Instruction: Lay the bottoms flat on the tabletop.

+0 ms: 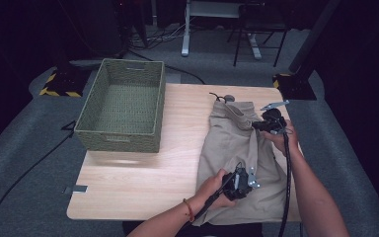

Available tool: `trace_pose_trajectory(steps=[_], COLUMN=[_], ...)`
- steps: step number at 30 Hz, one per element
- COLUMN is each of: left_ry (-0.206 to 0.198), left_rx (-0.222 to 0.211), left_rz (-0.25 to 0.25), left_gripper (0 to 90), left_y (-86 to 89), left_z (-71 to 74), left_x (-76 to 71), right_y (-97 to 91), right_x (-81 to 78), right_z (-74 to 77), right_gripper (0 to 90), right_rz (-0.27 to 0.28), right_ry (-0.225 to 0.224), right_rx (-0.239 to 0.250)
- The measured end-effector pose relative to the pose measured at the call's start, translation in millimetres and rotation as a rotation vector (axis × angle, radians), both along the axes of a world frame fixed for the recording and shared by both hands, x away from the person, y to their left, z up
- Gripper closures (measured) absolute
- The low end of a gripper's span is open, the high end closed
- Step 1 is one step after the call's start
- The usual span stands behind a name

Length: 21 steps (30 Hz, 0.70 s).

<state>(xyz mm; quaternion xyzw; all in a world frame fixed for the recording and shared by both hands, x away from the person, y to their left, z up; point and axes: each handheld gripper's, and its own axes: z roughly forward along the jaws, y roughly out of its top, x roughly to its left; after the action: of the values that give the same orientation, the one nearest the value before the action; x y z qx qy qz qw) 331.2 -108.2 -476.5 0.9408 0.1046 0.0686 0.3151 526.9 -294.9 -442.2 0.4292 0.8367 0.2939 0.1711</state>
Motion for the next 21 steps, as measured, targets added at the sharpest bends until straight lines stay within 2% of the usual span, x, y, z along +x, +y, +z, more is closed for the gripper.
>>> trace_pose_trajectory(steps=[2, 4, 8, 12, 16, 18, 19, 21], left_ry=[-0.006, 0.014, 0.026, 0.037, 0.04, 0.032, 0.028, 0.006], left_rx=[0.02, 0.004, 0.017, 0.043, 0.071, 0.059, 0.035, 0.01], left_rz=[-0.002, -0.002, -0.015, -0.008, 0.033, 0.058, 0.06, 0.097], left_gripper=[86.7, 86.6, 86.7, 86.8, 86.2, 81.3, 77.2, 67.1], left_y=[0.3, 5.5, 22.8, 57.3, 98.0, 118.9, 129.4, 149.2], left_z=[-6.4, -7.7, -6.8, -4.8, -2.5, -0.5, 1.4, 7.8], left_x=[-0.3, 1.5, 4.0, 6.6, 6.7, 5.9, 3.8, -0.9], right_y=[-2.0, -3.3, -2.0, 3.3, 10.2, 15.2, 16.8, 17.9], right_x=[-0.6, -1.4, -3.2, -10.0, -22.1, -30.9, -34.9, -41.8], right_z=[-7.9, -15.3, -27.4, -34.6, -38.3, -37.8, -37.4, -35.6], right_gripper=[88.6, 88.6, 88.5, 88.5, 88.4, 87.8, 86.5, 80.4], right_rz=[0.001, 0.0, 0.009, 0.026, 0.048, 0.069, 0.081, 0.077], right_ry=[0.01, 0.02, 0.045, 0.054, 0.062, 0.056, 0.049, 0.03], right_rx=[-0.004, -0.003, -0.009, -0.001, 0.042, 0.048, 0.053, 0.076])
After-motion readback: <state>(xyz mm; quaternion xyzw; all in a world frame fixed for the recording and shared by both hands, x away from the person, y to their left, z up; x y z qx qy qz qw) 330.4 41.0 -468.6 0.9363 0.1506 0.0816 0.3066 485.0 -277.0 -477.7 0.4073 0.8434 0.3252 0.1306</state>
